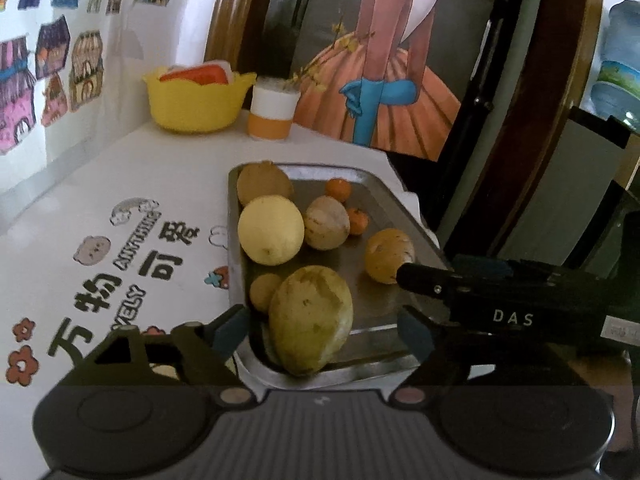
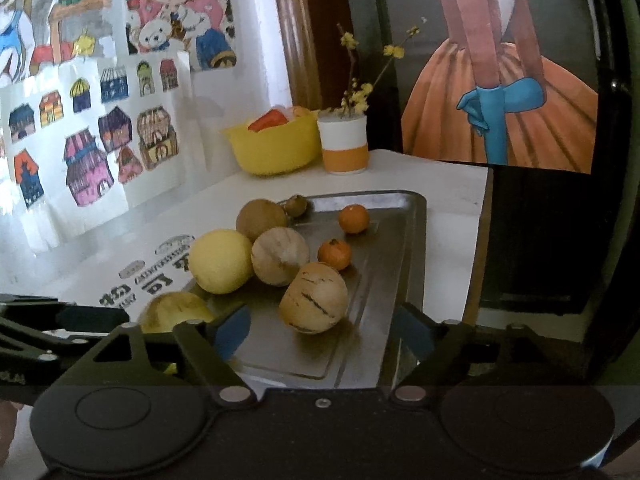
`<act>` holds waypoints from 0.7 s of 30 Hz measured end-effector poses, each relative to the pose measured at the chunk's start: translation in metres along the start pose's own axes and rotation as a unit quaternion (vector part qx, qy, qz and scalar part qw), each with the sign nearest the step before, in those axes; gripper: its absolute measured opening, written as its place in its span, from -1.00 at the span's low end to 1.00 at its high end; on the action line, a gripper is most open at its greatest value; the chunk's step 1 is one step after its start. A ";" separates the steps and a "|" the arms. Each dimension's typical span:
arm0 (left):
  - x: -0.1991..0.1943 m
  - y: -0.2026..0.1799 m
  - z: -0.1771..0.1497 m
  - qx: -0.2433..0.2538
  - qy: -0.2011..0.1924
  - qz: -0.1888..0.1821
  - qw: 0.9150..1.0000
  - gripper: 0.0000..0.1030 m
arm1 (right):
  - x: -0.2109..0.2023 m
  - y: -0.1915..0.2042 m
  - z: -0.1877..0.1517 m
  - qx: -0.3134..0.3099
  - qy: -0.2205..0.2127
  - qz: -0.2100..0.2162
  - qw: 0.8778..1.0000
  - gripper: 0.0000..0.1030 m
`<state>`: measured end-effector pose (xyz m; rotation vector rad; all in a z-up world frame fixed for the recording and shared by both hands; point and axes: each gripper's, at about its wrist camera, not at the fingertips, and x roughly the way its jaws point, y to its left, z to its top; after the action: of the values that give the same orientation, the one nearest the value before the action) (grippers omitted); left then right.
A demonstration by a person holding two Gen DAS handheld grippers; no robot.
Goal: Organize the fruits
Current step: 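Lower both fruits into the metal tray and open both tools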
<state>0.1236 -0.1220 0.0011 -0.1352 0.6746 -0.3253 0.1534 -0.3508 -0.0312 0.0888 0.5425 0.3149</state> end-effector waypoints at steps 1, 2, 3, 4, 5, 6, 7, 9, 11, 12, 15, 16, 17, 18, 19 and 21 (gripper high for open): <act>-0.003 0.000 0.000 0.001 -0.005 0.001 1.000 0.76 | -0.003 0.000 0.000 0.002 -0.003 0.000 1.000 0.67; -0.006 0.000 0.000 0.000 -0.009 0.003 1.000 0.79 | -0.006 0.001 0.000 0.002 -0.007 -0.001 1.000 0.70; -0.010 0.001 0.000 -0.002 -0.014 0.005 1.000 0.83 | -0.008 0.002 0.000 0.001 -0.009 -0.003 1.000 0.76; -0.012 0.003 0.000 -0.004 -0.019 0.006 1.000 0.87 | -0.010 0.004 0.000 -0.001 -0.013 -0.005 1.000 0.82; -0.015 0.004 -0.001 -0.007 -0.023 0.008 1.000 0.89 | -0.013 0.005 0.000 -0.001 -0.015 -0.007 1.000 0.85; -0.017 0.005 0.000 -0.010 -0.026 0.010 1.000 0.93 | -0.015 0.006 0.000 0.000 -0.017 -0.007 1.000 0.92; -0.020 0.007 -0.001 -0.013 -0.031 0.014 0.999 0.95 | -0.017 0.006 0.000 0.002 -0.020 -0.007 1.000 0.97; -0.025 0.010 -0.002 -0.016 -0.037 0.020 0.999 0.98 | -0.021 0.006 0.000 0.010 -0.025 -0.010 1.000 0.99; -0.030 0.013 -0.003 -0.020 -0.046 0.030 0.998 0.99 | -0.024 0.005 0.001 0.016 -0.027 -0.015 0.999 0.99; -0.032 0.014 -0.004 -0.021 -0.050 0.036 0.998 0.99 | -0.025 0.005 0.000 0.019 -0.028 -0.019 0.999 0.99; -0.037 0.019 -0.004 -0.026 -0.061 0.053 0.996 0.99 | -0.029 0.008 0.000 0.016 -0.032 -0.026 0.999 0.99; -0.038 0.021 -0.004 -0.027 -0.064 0.057 0.996 0.99 | -0.031 0.010 0.000 0.014 -0.034 -0.028 0.999 0.99; -0.039 0.022 -0.004 -0.028 -0.066 0.062 0.995 0.99 | -0.032 0.013 -0.001 0.011 -0.036 -0.029 0.999 0.99; -0.040 0.023 -0.004 -0.028 -0.068 0.068 0.995 0.99 | -0.035 0.015 -0.001 0.008 -0.039 -0.029 0.999 0.99; -0.041 0.024 -0.004 -0.028 -0.069 0.072 0.995 0.99 | -0.038 0.017 -0.001 0.006 -0.041 -0.030 0.999 0.99; -0.044 0.025 -0.005 -0.028 -0.074 0.076 0.994 0.99 | -0.044 0.022 -0.001 0.003 -0.046 -0.032 0.998 0.99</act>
<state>0.0945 -0.0835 0.0170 -0.1592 0.5431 -0.1491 0.1113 -0.3444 -0.0068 0.0912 0.4549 0.2455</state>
